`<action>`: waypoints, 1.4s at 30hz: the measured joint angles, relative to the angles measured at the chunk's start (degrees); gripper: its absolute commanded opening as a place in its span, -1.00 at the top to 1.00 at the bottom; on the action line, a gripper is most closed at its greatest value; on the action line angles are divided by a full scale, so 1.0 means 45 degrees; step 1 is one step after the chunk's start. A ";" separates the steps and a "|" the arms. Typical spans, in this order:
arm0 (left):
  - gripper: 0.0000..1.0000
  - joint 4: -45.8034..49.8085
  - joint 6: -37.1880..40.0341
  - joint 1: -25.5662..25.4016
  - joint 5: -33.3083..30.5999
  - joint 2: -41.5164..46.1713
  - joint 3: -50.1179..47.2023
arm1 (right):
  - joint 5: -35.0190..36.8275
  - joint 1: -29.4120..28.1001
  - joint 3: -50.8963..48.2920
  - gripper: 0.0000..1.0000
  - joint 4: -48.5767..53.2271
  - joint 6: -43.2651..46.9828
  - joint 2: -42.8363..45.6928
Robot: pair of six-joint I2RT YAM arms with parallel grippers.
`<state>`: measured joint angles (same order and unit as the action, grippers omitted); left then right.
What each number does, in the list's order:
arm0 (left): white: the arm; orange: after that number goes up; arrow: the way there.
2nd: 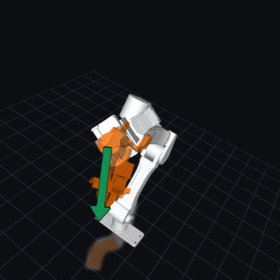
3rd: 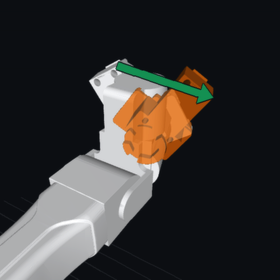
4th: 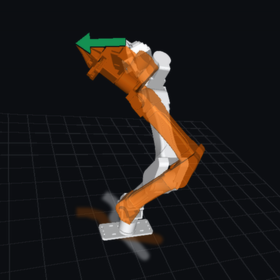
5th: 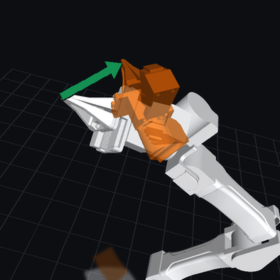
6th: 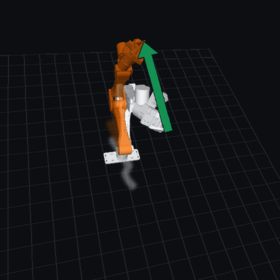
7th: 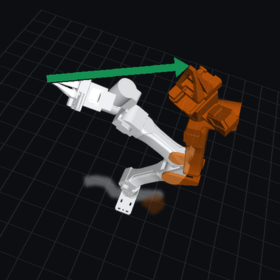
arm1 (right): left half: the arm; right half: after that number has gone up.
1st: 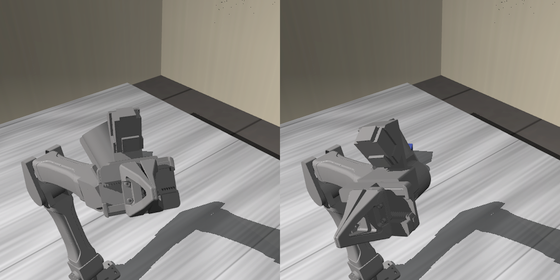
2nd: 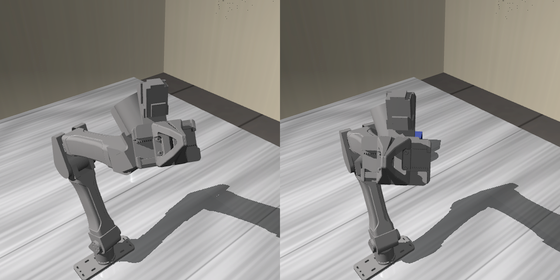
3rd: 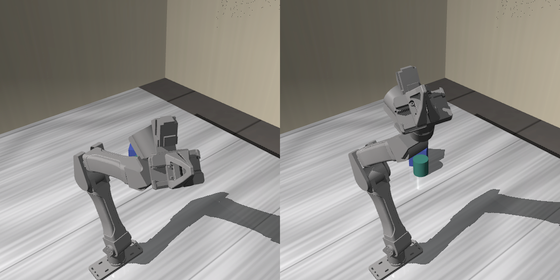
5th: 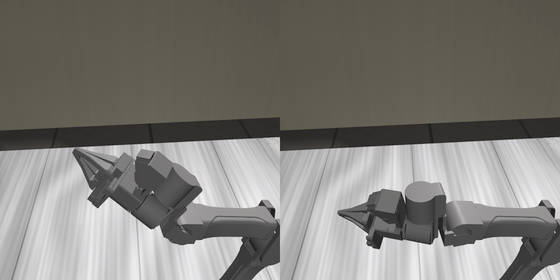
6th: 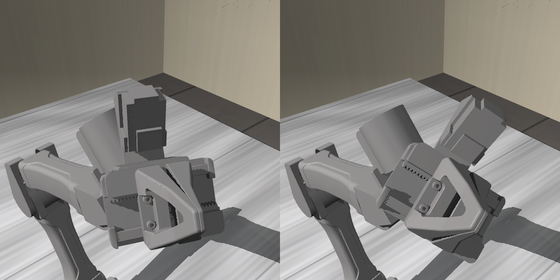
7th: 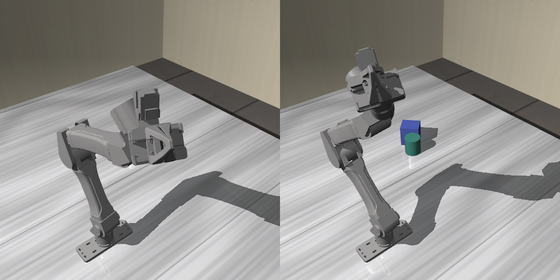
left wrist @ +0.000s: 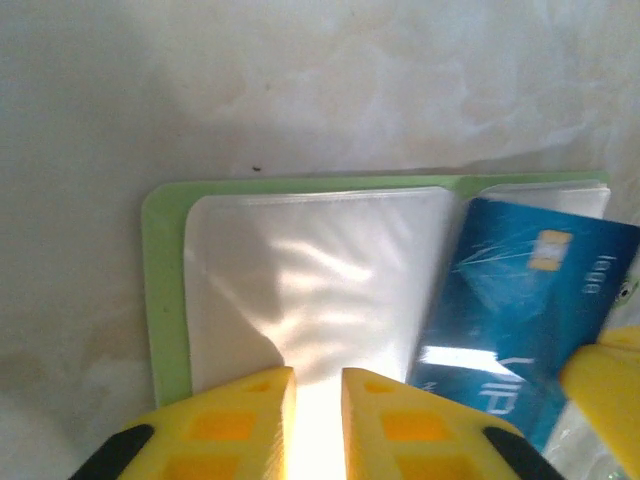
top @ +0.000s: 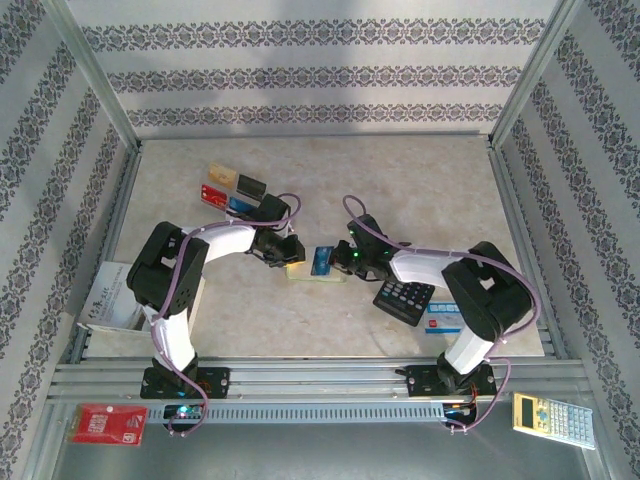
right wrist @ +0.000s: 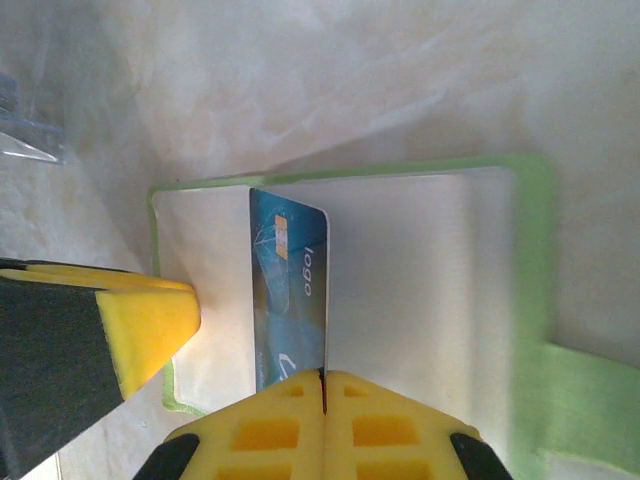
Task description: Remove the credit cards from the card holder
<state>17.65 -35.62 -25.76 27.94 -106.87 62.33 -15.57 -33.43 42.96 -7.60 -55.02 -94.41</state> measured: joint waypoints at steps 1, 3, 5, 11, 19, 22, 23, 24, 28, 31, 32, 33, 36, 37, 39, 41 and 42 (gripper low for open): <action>0.51 0.0000 0.0000 0.0000 -0.0078 0.0117 -0.0073 | 0.0068 0.0083 -0.0189 1.00 -0.0097 0.0058 0.0262; 0.48 0.0005 -0.0005 0.0053 -0.0189 0.0437 -0.0248 | 0.0180 0.0228 -0.0534 1.00 -0.0272 0.0228 0.0801; 0.43 0.0000 -0.0083 0.0155 -0.0223 0.0831 -0.0418 | 0.0267 0.0262 -0.0767 1.00 -0.0379 0.0384 0.1302; 0.02 -0.0874 -0.0772 0.0680 0.0403 0.2642 -0.1404 | -0.0019 0.0330 -0.0918 1.00 -0.1039 0.0991 0.2327; -0.43 -0.4624 -0.3021 0.1433 0.2472 0.4143 -0.3473 | -0.1967 0.0724 -0.0923 1.00 -0.2943 0.0835 0.2254; -0.45 -0.5610 -0.3531 0.1486 0.3196 0.4090 -0.3677 | -0.2759 0.0908 -0.0918 1.00 -0.3939 0.0423 0.1899; -0.45 -0.5901 -0.3628 0.1486 0.3395 0.4065 -0.3696 | -0.2968 0.0947 -0.0918 1.00 -0.4192 0.0267 0.1778; -0.45 -0.6222 -0.3735 0.1491 0.3614 0.4036 -0.3701 | -0.3215 0.0986 -0.0918 1.00 -0.4464 0.0131 0.1647; -0.38 -0.7125 -0.3910 0.1491 0.4279 0.4017 -0.3711 | -0.4022 0.0991 -0.0918 1.00 -0.5221 -0.0379 0.1258; -0.24 -0.7266 -0.3876 0.1491 0.4595 0.4017 -0.3706 | -0.4473 0.0991 -0.0918 1.00 -0.5615 -0.0631 0.1020; -0.18 -0.7266 -0.3837 0.1491 0.4702 0.4017 -0.3706 | -0.4566 0.0991 -0.0918 1.00 -0.5707 -0.0719 0.0962; -0.12 -0.7266 -0.3818 0.1491 0.4799 0.4017 -0.3706 | -0.4668 0.0991 -0.0918 1.00 -0.5780 -0.0792 0.0923; 0.06 -0.7266 -0.3798 0.1491 0.4959 0.4012 -0.3706 | -0.4852 0.0996 -0.0918 1.00 -0.5950 -0.0913 0.0835; 0.12 -0.7276 -0.3808 0.1506 0.4988 0.3993 -0.3706 | -0.4901 0.1044 -0.0913 1.00 -0.6028 -0.0996 0.0816; 0.21 -0.7325 -0.3813 0.1501 0.4993 0.3963 -0.3706 | -0.4988 0.1117 -0.0913 1.00 -0.6207 -0.1098 0.0743; 0.27 -0.7359 -0.3813 0.1511 0.4988 0.3944 -0.3706 | -0.5047 0.1190 -0.0913 1.00 -0.6363 -0.1180 0.0661; 0.28 -0.7363 -0.3818 0.1515 0.4993 0.3939 -0.3706 | -0.5085 0.1219 -0.0913 1.00 -0.6421 -0.1219 0.0622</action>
<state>-15.49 -52.80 -18.94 50.41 -89.14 45.65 -38.46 -27.94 38.85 -36.49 -60.51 -91.61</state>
